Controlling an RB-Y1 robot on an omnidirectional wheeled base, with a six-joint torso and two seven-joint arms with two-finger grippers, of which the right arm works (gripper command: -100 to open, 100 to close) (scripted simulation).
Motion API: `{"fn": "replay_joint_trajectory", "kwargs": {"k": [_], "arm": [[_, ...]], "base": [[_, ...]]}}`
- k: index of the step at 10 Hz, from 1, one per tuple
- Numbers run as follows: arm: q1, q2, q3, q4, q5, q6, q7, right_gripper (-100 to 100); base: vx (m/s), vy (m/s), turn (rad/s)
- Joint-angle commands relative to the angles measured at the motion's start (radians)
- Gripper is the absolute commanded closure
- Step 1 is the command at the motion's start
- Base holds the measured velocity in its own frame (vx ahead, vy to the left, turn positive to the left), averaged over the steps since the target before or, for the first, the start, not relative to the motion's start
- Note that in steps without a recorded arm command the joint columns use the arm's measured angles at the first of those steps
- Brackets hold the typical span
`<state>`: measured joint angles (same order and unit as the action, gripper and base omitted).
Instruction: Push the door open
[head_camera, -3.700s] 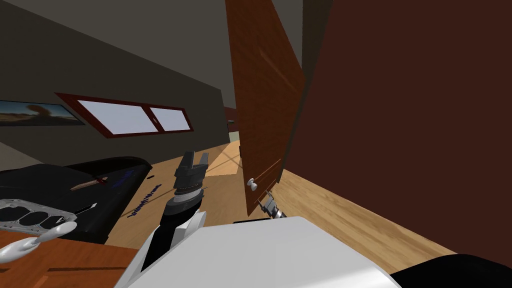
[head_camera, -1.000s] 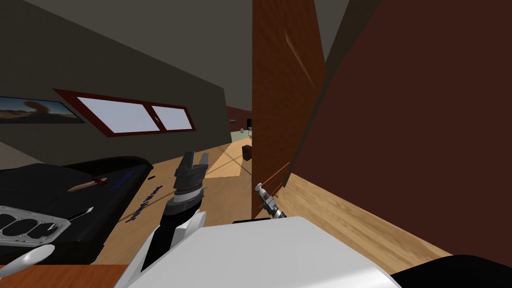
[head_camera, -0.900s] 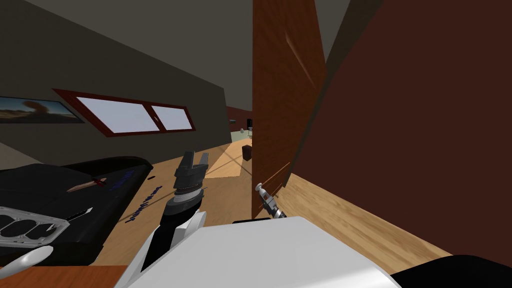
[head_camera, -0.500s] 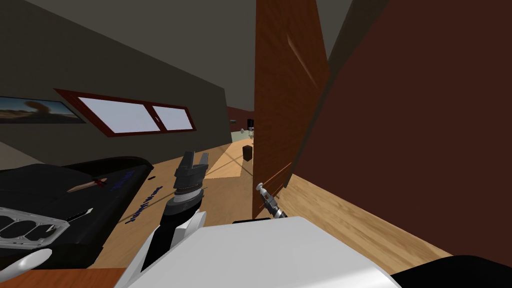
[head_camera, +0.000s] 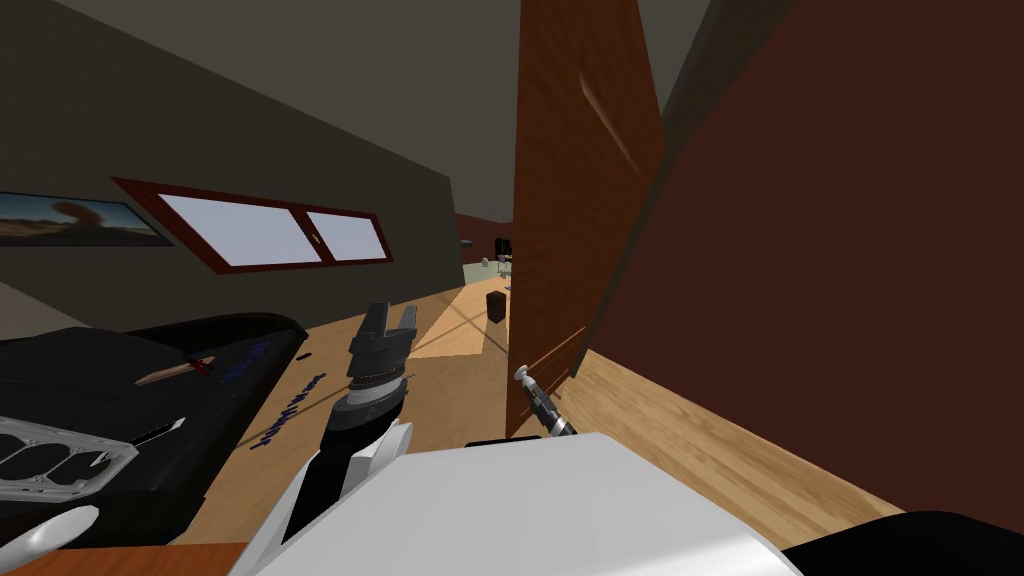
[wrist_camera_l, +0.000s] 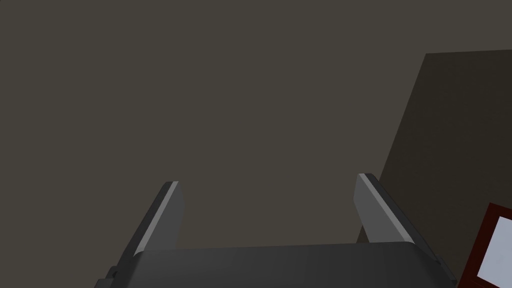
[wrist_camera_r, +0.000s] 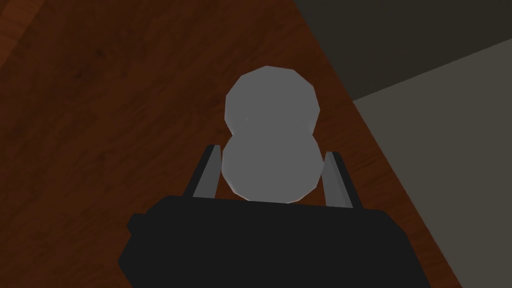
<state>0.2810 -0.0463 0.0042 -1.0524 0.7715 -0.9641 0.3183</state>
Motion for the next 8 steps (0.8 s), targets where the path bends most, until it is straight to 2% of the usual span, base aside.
{"fn": "replay_joint_trajectory", "kwargs": {"k": [1, 8], "arm": [[-0.008, -0.004, -0.011, -0.001, -0.013, 0.005, -0.028, 100], [-0.018, -0.029, -0.009, 0.013, -0.085, 0.018, -0.229, 100]], "base": [[0.030, 0.029, 0.000], [0.037, 0.042, 0.006]]}}
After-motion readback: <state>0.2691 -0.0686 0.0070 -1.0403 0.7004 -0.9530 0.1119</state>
